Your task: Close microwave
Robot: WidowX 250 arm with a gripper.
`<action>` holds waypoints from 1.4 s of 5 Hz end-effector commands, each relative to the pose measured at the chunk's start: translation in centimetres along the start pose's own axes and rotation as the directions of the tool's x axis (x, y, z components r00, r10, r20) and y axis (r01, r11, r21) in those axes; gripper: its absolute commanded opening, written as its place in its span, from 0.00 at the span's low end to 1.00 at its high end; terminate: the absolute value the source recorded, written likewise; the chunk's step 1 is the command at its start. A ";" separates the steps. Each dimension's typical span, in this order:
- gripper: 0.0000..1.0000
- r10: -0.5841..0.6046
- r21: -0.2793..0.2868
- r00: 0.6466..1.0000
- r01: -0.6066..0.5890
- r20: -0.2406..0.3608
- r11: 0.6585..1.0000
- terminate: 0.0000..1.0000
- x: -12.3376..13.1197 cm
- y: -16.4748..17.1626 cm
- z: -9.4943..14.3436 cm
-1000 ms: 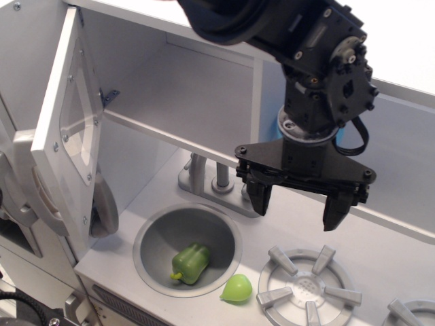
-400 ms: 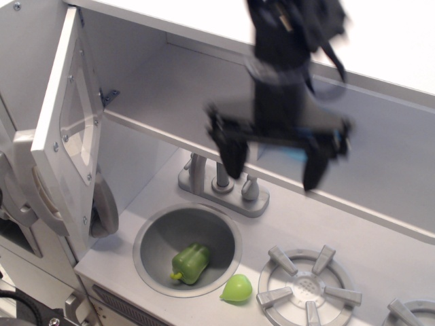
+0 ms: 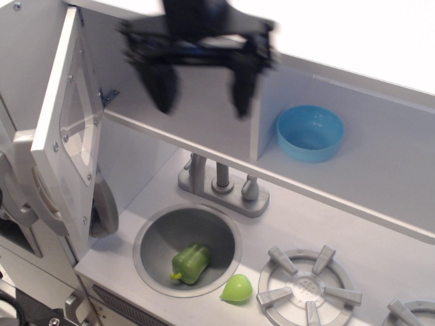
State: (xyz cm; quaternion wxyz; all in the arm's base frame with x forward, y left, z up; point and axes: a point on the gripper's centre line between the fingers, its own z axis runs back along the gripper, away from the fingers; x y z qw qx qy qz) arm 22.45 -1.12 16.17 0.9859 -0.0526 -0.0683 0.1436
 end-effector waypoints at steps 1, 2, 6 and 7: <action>1.00 0.016 -0.022 0.996 -0.014 0.083 1.000 0.00 0.8 6.3 2.6; 1.00 0.020 -0.012 0.997 -0.019 0.080 1.000 0.00 0.9 8.4 2.8; 1.00 0.082 0.079 0.993 -0.088 0.083 0.993 0.00 1.5 12.4 0.7; 1.00 0.101 0.109 0.989 -0.112 0.109 0.988 0.00 1.7 12.1 -0.2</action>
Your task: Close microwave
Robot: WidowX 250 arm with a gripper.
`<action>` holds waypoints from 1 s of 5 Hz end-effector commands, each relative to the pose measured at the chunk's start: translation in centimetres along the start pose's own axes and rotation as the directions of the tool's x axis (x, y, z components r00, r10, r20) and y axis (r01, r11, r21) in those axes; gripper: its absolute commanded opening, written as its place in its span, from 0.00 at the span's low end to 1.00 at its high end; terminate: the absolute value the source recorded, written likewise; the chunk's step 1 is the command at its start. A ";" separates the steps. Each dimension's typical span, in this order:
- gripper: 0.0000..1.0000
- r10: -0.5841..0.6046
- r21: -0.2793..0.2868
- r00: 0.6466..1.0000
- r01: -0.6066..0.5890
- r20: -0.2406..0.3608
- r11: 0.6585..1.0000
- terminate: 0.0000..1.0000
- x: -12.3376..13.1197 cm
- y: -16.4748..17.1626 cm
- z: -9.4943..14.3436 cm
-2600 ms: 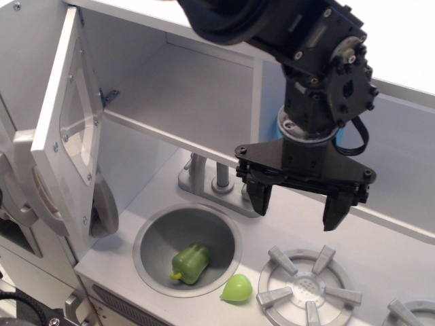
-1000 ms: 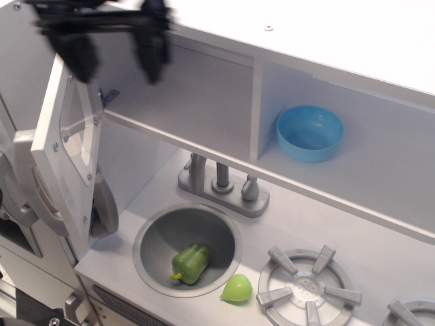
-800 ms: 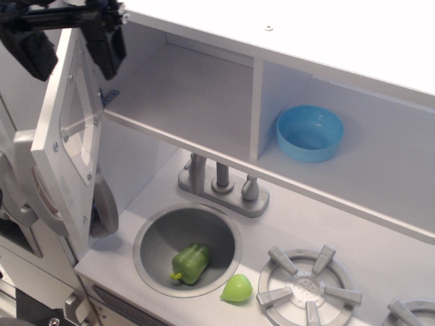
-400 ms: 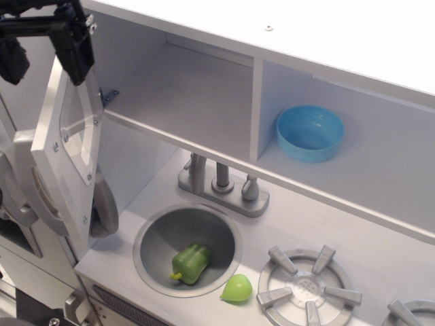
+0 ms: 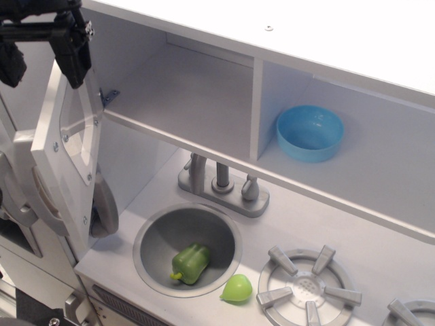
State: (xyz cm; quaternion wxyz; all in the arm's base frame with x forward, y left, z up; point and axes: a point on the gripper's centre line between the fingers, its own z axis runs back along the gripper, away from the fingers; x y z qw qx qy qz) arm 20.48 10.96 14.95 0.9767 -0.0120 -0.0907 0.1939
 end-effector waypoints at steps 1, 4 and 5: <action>1.00 0.022 0.049 0.999 -0.023 0.032 0.999 0.00 -0.1 -0.2 -0.9; 1.00 0.080 -0.017 0.997 -0.081 -0.017 0.997 0.00 0.4 -5.7 -1.7; 1.00 0.093 -0.049 0.995 -0.095 -0.034 0.994 0.00 0.8 -9.3 -1.7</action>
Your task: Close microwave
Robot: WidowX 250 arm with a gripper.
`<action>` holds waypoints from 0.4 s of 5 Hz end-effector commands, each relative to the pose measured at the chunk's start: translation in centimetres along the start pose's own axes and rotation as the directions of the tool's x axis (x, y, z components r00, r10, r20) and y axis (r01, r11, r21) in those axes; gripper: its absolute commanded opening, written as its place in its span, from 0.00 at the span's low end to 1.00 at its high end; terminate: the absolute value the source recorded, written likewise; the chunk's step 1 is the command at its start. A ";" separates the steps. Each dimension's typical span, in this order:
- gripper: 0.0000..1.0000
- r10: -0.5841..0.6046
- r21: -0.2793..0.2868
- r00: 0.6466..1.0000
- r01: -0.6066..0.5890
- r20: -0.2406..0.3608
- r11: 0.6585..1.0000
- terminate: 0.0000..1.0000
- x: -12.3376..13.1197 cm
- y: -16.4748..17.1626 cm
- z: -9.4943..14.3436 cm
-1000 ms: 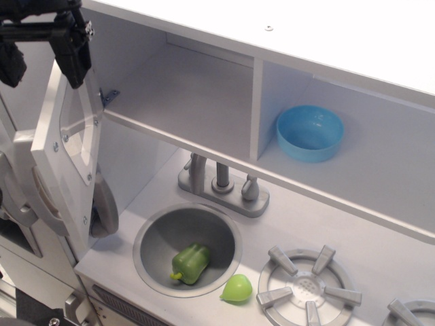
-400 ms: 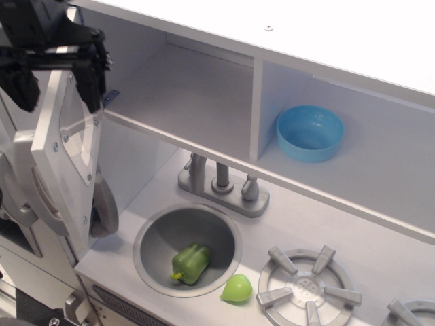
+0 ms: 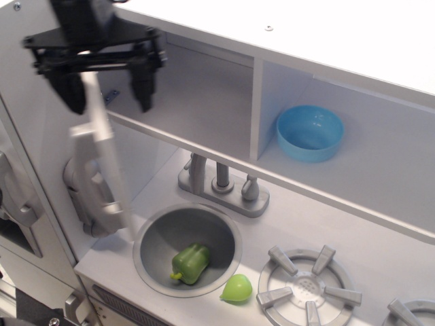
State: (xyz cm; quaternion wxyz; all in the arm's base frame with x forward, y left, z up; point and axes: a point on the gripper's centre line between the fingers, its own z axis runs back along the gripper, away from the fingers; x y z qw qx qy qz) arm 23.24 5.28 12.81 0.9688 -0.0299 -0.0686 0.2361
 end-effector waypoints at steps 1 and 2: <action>1.00 0.004 -0.076 1.000 -0.004 0.002 0.997 0.00 0.2 -7.3 1.4; 1.00 -0.040 -0.116 0.999 0.036 -0.033 0.993 0.00 -0.8 -10.3 1.5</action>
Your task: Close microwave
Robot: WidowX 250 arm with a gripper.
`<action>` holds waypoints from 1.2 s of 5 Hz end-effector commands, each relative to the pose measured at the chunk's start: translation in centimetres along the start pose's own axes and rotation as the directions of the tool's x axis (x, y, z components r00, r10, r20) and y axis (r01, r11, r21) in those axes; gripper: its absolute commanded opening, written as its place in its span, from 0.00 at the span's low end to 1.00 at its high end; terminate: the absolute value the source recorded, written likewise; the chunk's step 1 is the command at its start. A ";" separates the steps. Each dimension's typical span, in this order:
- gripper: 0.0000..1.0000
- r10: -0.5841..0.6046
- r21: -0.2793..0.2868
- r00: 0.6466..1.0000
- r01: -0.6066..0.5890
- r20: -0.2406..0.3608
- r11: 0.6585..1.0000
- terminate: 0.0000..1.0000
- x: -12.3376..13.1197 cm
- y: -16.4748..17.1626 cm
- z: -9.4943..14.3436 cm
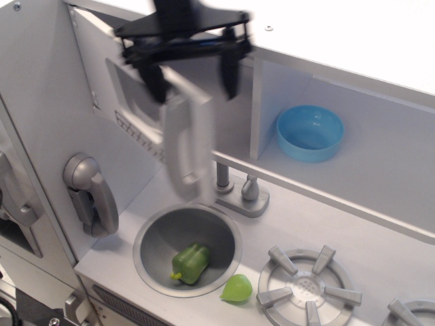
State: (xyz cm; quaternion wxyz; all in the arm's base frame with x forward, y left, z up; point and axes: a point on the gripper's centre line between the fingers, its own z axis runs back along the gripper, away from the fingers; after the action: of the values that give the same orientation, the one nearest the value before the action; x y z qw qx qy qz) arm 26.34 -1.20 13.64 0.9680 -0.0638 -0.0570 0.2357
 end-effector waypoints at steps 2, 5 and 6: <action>1.00 -0.209 -0.020 0.978 0.208 -0.011 0.978 0.00 -5.2 0.3 0.4; 1.00 -0.119 0.071 0.991 0.115 0.059 0.991 0.00 -0.4 6.6 -1.5; 1.00 -0.054 0.071 0.995 0.048 0.083 0.996 0.00 2.2 7.4 -1.3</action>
State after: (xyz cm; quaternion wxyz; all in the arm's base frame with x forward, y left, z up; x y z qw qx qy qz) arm 25.42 5.76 10.16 0.9731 -0.0215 -0.0715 0.2179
